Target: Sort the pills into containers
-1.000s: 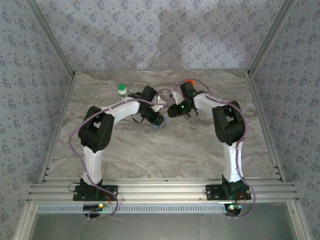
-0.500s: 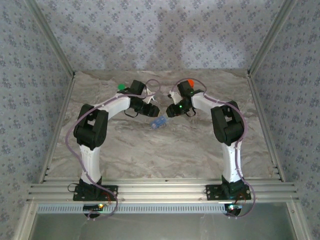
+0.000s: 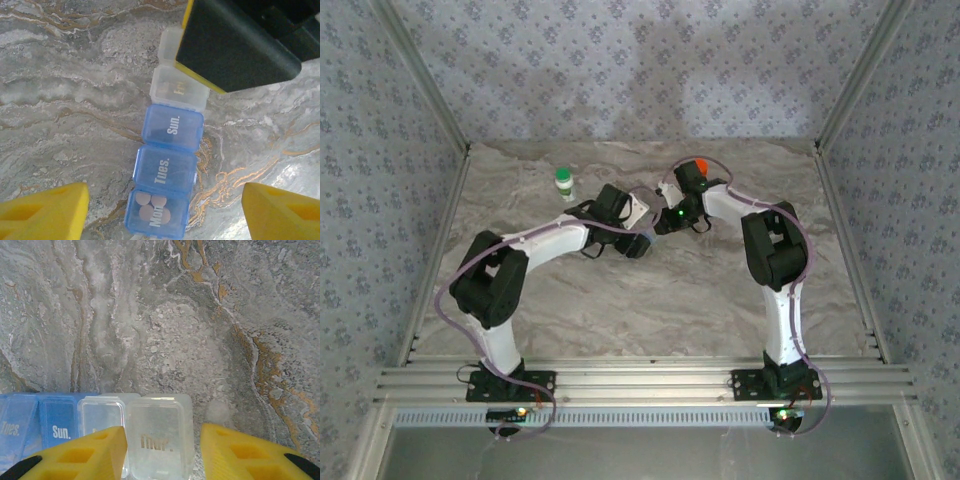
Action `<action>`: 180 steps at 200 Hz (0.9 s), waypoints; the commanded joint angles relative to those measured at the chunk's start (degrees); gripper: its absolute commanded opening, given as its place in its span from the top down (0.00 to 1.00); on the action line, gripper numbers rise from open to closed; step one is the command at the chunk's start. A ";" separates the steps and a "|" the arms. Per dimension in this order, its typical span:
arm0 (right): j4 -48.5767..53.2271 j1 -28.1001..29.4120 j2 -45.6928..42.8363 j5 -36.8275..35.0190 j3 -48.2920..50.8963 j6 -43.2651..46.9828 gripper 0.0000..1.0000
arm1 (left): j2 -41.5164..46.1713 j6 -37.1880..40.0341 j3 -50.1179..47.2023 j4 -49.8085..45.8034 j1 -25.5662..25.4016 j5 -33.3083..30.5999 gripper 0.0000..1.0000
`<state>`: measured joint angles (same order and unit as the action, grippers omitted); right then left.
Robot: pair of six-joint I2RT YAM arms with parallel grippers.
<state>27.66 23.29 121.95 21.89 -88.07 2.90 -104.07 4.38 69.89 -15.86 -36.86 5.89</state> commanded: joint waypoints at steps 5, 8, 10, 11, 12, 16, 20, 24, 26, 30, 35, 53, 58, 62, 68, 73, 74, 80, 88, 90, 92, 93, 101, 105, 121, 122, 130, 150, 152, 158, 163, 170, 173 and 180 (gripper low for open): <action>5.20 0.43 3.82 -3.04 0.80 1.39 0.55 | -3.06 3.42 3.46 -1.96 -1.22 -5.30 0.19; 5.21 0.44 3.74 -3.08 0.79 1.41 0.55 | -3.41 3.51 3.76 -2.17 -1.28 -5.48 0.19; 5.21 0.42 3.74 -3.06 0.79 1.37 0.55 | -3.70 3.66 4.05 -2.36 -1.41 -5.65 0.20; 5.25 0.39 3.73 -3.07 0.80 1.39 0.55 | -3.82 3.72 4.13 -2.48 -1.48 -5.73 0.20; 5.27 0.38 3.73 -3.08 0.80 1.41 0.55 | -3.97 3.71 4.21 -2.58 -1.56 -5.81 0.20; 5.29 0.43 3.69 -3.15 0.80 1.41 0.55 | -4.46 3.83 4.64 -2.91 -1.70 -6.08 0.20; 5.30 0.40 3.73 -3.16 0.80 1.41 0.55 | -4.87 3.85 5.00 -3.15 -1.85 -6.35 0.20; 5.30 0.37 3.73 -3.15 0.76 1.41 0.55 | -5.26 3.80 5.24 -3.27 -1.96 -6.54 0.20; 5.30 0.42 3.73 -3.14 0.77 1.45 0.55 | -5.44 3.75 5.36 -3.36 -1.98 -6.58 0.20; 5.34 0.44 3.73 -3.20 0.78 1.50 0.55 | -5.66 3.66 5.55 -3.39 -1.93 -6.56 0.21; 5.39 0.44 3.73 -3.21 0.77 1.50 0.55 | -5.86 3.31 5.71 -3.35 -1.98 -6.62 0.21; 5.39 0.37 3.73 -3.34 0.71 1.53 0.55 | -6.12 2.08 5.89 -2.86 -1.56 -6.54 0.22; 5.43 0.43 3.82 -3.42 0.71 1.58 0.55 | -6.12 1.81 5.89 -2.91 -1.33 -6.44 0.23; 5.47 0.44 3.82 -3.57 0.70 1.59 0.55 | -6.22 1.67 5.95 -2.95 -1.22 -6.35 0.23; 5.52 0.44 3.91 -3.69 0.61 1.59 0.55 | -6.15 1.38 5.90 -2.86 -0.99 -6.29 0.23; 5.56 0.43 3.91 -3.67 0.53 1.59 0.55 | -6.14 1.14 5.84 -2.71 -0.81 -6.25 0.24; 5.56 0.44 3.95 -3.69 0.58 1.59 0.55 | -6.14 1.10 5.81 -2.70 -0.78 -6.25 0.24; 5.65 0.43 4.00 -3.77 0.53 1.65 0.55 | -6.06 0.88 5.79 -2.68 -0.54 -6.24 0.24; 5.65 0.44 4.00 -3.78 0.53 1.66 0.55 | -5.93 0.37 5.81 -2.60 -0.18 -6.54 0.24; 5.65 0.42 4.02 -3.78 0.53 1.67 0.55 | -5.85 0.23 5.79 -2.53 -0.04 -6.51 0.25; 5.65 0.39 4.07 -3.83 0.47 1.70 0.55 | -5.81 0.09 5.72 -2.47 0.06 -6.51 0.25; 5.65 0.42 4.08 -3.85 0.46 1.68 0.55 | -5.80 0.01 5.71 -2.45 0.09 -6.51 0.25; 5.74 0.51 4.15 -4.04 0.38 1.67 0.55 | -5.47 -0.60 5.58 -2.17 0.67 -6.37 0.25; 5.82 0.50 4.10 -4.13 0.32 1.75 0.55 | -5.32 -0.80 5.57 -2.08 0.77 -6.33 0.25; 6.09 0.61 4.26 -4.40 0.17 1.85 0.55 | -4.84 -1.38 5.37 -1.81 1.56 -6.37 0.26; 6.09 0.61 4.26 -4.40 0.18 1.85 0.55 | -4.83 -1.39 5.40 -1.76 1.59 -6.35 0.26; 6.09 0.62 4.31 -4.40 0.18 1.85 0.55 | -4.82 -1.37 5.60 -1.94 1.87 -6.43 0.26; 6.18 0.65 4.35 -4.40 0.07 1.98 0.55 | -4.57 -2.11 5.61 -1.65 2.59 -7.78 0.27; 6.18 0.65 4.35 -4.40 0.04 2.06 0.55 | -4.50 -2.17 5.61 -1.57 2.61 -7.75 0.27; 6.25 0.70 4.35 -4.40 0.09 2.07 0.55 | -4.17 -2.47 5.54 -1.35 2.85 -7.66 0.27; 6.27 0.70 4.36 -4.40 0.09 2.11 0.55 | -4.00 -2.64 5.52 -1.08 2.99 -7.42 0.27; 6.27 0.68 4.44 -4.40 0.03 2.11 0.55 | -3.62 -2.85 5.57 -0.70 3.16 -7.15 0.27; 6.34 0.68 4.50 -4.40 0.01 2.11 0.55 | -3.52 -2.94 5.59 -0.52 3.13 -7.06 0.27; 6.42 0.78 4.59 -4.40 -0.08 2.20 0.55 | -3.34 -3.05 5.87 -0.22 3.11 -7.03 0.27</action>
<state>28.56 23.40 122.32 21.85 -88.84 3.49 -110.04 2.94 74.06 -17.32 -34.17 -0.71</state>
